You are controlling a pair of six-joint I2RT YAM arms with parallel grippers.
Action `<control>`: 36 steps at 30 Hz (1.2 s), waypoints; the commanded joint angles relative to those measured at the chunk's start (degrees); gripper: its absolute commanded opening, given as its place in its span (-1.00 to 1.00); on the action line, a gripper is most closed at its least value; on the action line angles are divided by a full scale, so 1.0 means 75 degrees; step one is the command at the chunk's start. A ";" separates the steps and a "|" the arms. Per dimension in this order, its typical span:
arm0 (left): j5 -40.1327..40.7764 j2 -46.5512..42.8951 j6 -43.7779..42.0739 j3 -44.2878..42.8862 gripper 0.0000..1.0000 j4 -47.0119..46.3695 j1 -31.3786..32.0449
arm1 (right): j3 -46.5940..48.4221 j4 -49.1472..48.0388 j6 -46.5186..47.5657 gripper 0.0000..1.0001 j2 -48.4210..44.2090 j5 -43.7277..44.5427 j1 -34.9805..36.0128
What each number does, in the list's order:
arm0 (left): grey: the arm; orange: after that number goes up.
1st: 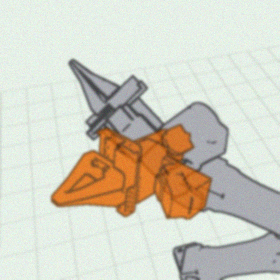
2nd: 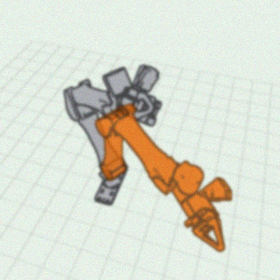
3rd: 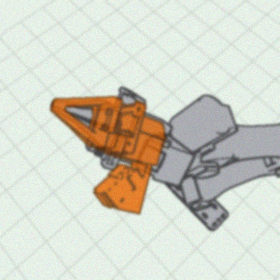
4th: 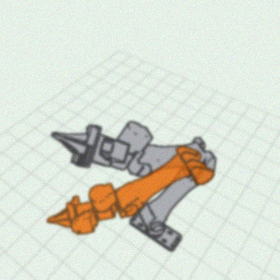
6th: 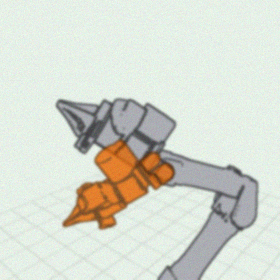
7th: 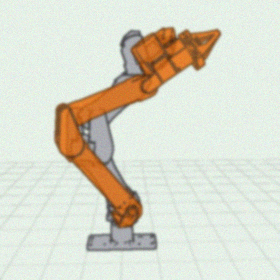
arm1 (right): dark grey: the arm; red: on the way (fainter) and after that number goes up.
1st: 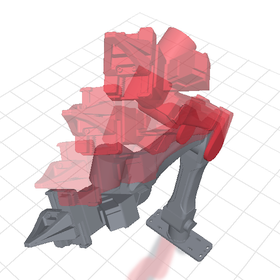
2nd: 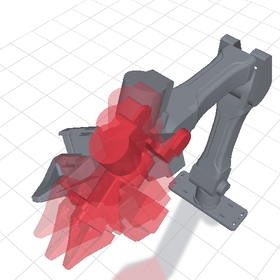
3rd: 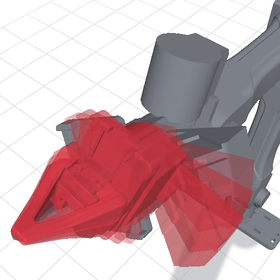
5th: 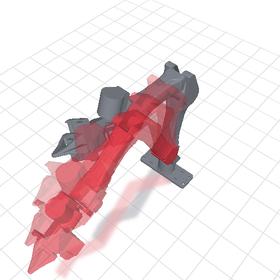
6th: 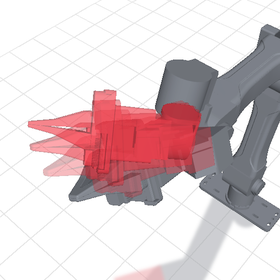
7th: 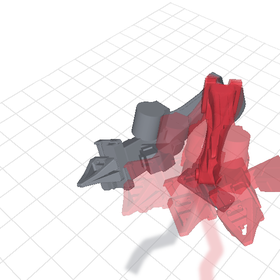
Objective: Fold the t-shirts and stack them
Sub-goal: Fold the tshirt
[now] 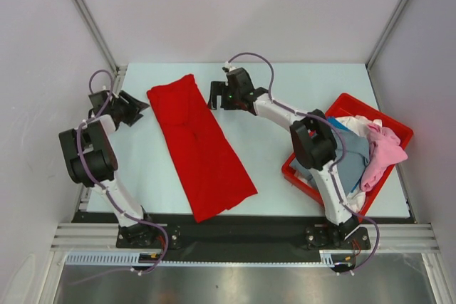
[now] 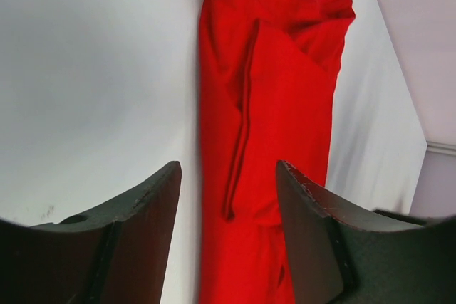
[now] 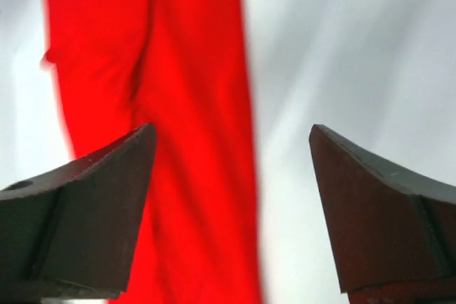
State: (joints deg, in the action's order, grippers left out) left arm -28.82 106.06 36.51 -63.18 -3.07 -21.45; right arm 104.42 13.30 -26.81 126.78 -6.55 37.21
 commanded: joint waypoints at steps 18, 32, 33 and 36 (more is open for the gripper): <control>0.1136 0.2616 0.0018 -0.3258 0.05 0.0351 0.0575 | 0.4803 -0.0801 -0.0081 0.22 0.4142 -0.1494 -0.0368; 0.1147 0.3706 0.0206 -0.4713 -0.18 0.0903 0.0645 | 0.4804 -0.1140 -0.0691 -0.16 0.4553 -0.1682 -0.0485; 0.1101 0.3776 0.0229 -0.4852 -0.27 0.0902 0.0646 | 0.4792 -0.1187 -0.0772 -0.18 0.4599 -0.1740 -0.0485; 0.0890 0.4081 0.0253 -0.5332 -0.49 0.1077 0.0680 | 0.4804 -0.1293 -0.0914 -0.34 0.4635 -0.1682 -0.0508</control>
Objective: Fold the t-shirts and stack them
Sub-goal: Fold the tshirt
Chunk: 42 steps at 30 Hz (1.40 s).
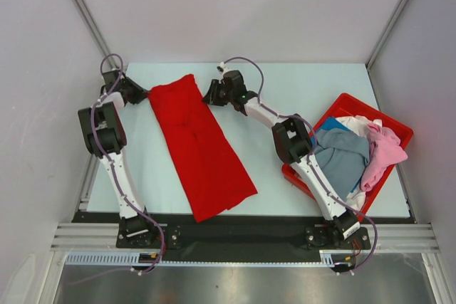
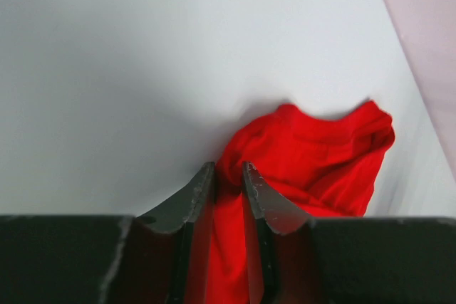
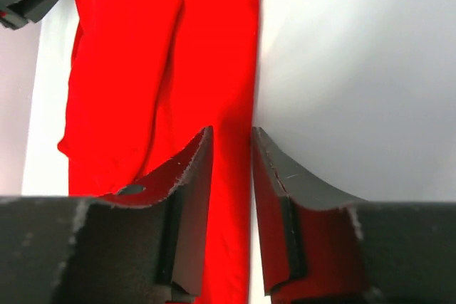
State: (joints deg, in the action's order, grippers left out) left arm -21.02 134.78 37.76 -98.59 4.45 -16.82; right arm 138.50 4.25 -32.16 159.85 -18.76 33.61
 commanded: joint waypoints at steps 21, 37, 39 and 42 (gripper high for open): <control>-0.0221 0.2254 0.1328 -0.4075 -0.97 0.0133 0.0636 | -0.2219 -0.1726 -0.1688 -1.00 -0.1143 0.1422 -0.0930; 0.0282 0.2972 0.1869 -0.5103 0.08 -0.0687 0.1903 | -0.4110 -0.2419 -0.2016 -1.00 -0.2187 0.1974 -0.1375; 0.0341 0.2738 0.1542 -0.5043 0.19 -0.0652 0.1786 | -0.4274 -0.2290 -0.1912 -1.00 -0.2270 0.2103 -0.1468; 0.0423 0.2210 0.1004 -0.5066 0.37 0.0329 0.1646 | -0.4368 -0.1998 -0.1771 -1.00 -0.2446 0.2127 -0.1574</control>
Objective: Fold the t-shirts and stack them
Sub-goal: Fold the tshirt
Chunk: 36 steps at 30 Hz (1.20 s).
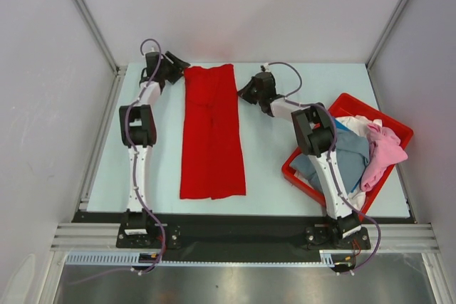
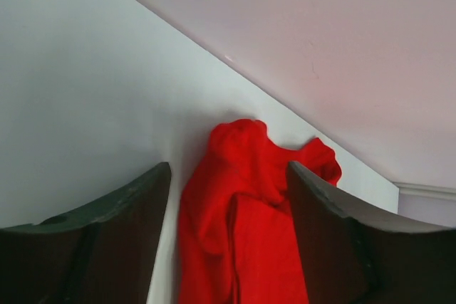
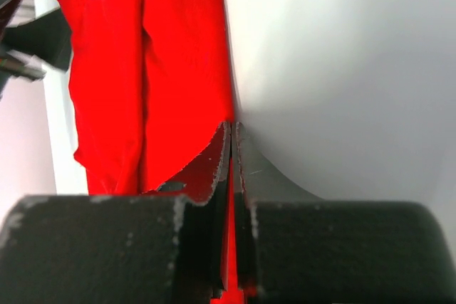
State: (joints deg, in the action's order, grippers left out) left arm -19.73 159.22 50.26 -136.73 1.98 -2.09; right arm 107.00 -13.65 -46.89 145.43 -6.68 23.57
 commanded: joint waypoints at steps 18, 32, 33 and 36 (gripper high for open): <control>0.0041 -0.9179 -0.2717 1.0340 0.60 0.1046 0.0090 | -0.2346 0.4713 0.3273 0.99 -0.4223 -0.0058 -0.0531; 0.0168 -1.1584 -0.3433 1.2992 0.27 0.3579 0.0630 | -0.8253 0.3125 0.1895 0.36 -0.8514 -0.2484 0.1286; 0.0332 -1.1619 -0.3374 1.2969 0.22 0.3708 0.0630 | -0.8475 0.2935 0.1742 0.29 -0.8677 -0.2554 0.1368; 0.0579 -1.1550 -0.3233 1.2887 0.12 0.3919 0.0630 | -0.9039 0.2361 0.1250 0.13 -0.8563 -0.2706 0.1661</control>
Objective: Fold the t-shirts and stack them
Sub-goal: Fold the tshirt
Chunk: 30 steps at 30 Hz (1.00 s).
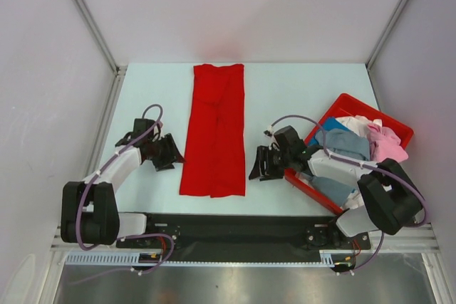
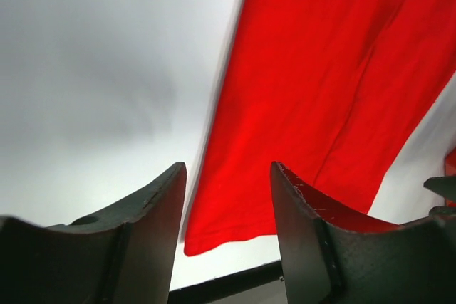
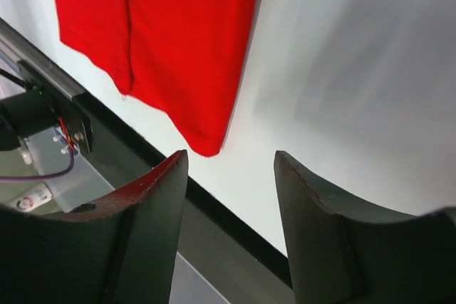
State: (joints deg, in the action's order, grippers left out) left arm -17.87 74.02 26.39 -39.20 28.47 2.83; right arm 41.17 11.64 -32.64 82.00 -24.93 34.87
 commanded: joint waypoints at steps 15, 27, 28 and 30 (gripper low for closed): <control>0.0437 0.0011 0.1179 0.0702 0.15 0.0505 -0.0026 | -0.0684 -0.2056 -0.1999 0.14 0.0680 0.0862 0.1244; 0.0637 -0.0799 0.2059 0.1465 -0.04 0.0341 0.0173 | -0.0942 -0.2290 -0.2561 -0.05 0.0810 0.1167 0.1549; 0.0671 -0.0810 0.2082 0.1477 -0.05 0.0422 0.0255 | -0.0931 -0.2232 -0.2573 -0.05 0.0763 0.1237 0.1573; 0.0742 -0.0973 0.2269 0.1558 -0.05 0.0493 0.0314 | -0.0942 -0.2196 -0.2597 -0.04 0.0704 0.1261 0.1596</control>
State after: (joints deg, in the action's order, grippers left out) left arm -13.91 67.70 40.97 -29.02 31.59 3.90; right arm 34.68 -5.02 -51.07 87.68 -17.85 46.17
